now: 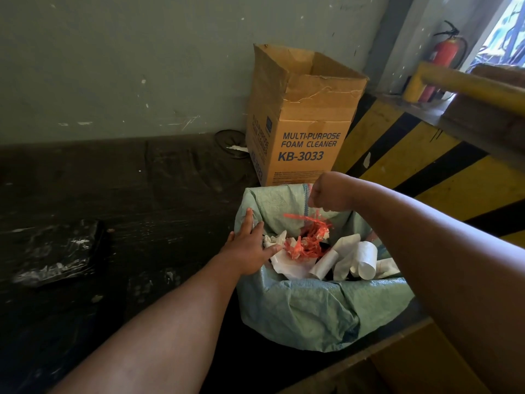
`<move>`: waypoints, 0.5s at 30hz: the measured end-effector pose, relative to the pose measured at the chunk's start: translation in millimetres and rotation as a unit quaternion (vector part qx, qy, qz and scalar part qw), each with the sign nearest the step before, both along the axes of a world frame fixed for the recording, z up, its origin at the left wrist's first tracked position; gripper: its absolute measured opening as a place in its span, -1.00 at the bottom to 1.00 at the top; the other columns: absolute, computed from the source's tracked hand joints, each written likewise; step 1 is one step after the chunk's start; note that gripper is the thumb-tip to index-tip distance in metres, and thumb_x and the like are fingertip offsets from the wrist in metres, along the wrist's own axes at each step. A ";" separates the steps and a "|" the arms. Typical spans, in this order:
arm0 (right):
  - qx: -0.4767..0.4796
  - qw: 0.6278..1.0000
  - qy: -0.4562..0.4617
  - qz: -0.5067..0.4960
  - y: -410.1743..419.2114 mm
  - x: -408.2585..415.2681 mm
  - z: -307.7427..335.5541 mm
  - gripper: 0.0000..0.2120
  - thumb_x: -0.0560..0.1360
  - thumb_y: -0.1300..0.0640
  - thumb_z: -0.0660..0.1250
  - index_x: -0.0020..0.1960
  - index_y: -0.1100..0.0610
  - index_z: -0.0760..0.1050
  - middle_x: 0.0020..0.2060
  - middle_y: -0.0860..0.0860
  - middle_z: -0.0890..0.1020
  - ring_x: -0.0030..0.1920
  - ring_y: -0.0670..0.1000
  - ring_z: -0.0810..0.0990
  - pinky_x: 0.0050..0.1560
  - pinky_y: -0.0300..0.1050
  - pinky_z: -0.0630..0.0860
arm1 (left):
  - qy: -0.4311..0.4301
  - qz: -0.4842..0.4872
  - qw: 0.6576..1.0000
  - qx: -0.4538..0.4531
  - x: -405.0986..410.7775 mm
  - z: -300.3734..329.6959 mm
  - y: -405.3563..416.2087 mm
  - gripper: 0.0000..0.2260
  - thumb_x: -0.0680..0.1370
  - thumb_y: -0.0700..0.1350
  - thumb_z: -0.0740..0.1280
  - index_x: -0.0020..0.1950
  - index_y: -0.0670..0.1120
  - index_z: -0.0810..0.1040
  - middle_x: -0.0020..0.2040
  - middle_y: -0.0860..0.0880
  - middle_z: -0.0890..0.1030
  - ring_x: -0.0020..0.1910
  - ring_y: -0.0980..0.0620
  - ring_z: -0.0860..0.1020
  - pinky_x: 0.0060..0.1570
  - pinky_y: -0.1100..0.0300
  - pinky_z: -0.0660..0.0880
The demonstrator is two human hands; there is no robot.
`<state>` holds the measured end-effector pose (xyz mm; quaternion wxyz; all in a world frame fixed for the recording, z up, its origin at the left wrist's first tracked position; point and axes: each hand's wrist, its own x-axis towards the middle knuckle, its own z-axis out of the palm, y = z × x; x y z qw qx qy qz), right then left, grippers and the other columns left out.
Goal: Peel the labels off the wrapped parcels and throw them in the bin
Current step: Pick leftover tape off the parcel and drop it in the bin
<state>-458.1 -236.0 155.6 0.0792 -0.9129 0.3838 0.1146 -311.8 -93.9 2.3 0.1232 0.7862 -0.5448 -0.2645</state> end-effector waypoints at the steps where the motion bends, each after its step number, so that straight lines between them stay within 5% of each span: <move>1: 0.007 1.000 0.006 -0.007 0.8 -0.4 1.3 -0.84 0.50 0.22 0.29 0.00 0.22 0.62 -0.11 0.10 0.64 -0.13 0.04 0.58 0.04 0.00 0.58 | 0.002 0.000 1.000 0.001 0.0 0.0 0.0 -0.21 0.63 0.35 0.14 0.69 0.02 -0.13 0.55 0.08 -0.53 0.64 -0.02 -0.22 0.57 -0.10 -0.22; 6: 0.117 0.991 -0.029 -0.064 0.2 -3.0 0.0 -0.78 0.53 0.41 0.20 0.10 0.35 0.56 -0.23 0.06 0.65 -0.24 0.04 0.64 0.01 0.03 0.61 | 0.005 -0.001 1.000 -0.004 -0.2 1.0 0.9 -0.21 0.62 0.35 0.14 0.69 0.01 -0.12 0.56 0.06 -0.53 0.64 -0.01 -0.23 0.58 -0.10 -0.21; 12: -0.035 0.997 -0.044 -0.044 -5.3 -5.3 -2.3 -0.74 0.56 0.04 0.24 0.08 0.15 0.62 -0.01 0.12 0.67 -0.04 0.10 0.63 0.03 -0.02 0.56 | -0.005 0.005 1.000 -0.004 -1.9 1.7 1.2 -0.22 0.62 0.35 0.14 0.69 0.01 -0.09 0.57 0.05 -0.51 0.64 -0.02 -0.20 0.57 -0.09 -0.20; 15: 0.030 0.999 -0.017 -0.031 -4.0 -8.5 -3.3 -0.74 0.54 0.30 0.23 0.15 0.14 0.59 0.10 0.10 0.65 -0.02 0.01 0.62 0.10 -0.09 0.54 | -0.005 -0.001 1.000 -0.002 -1.4 2.1 1.2 -0.21 0.62 0.35 0.14 0.69 0.00 -0.09 0.58 0.03 -0.51 0.65 -0.03 -0.21 0.58 -0.11 -0.20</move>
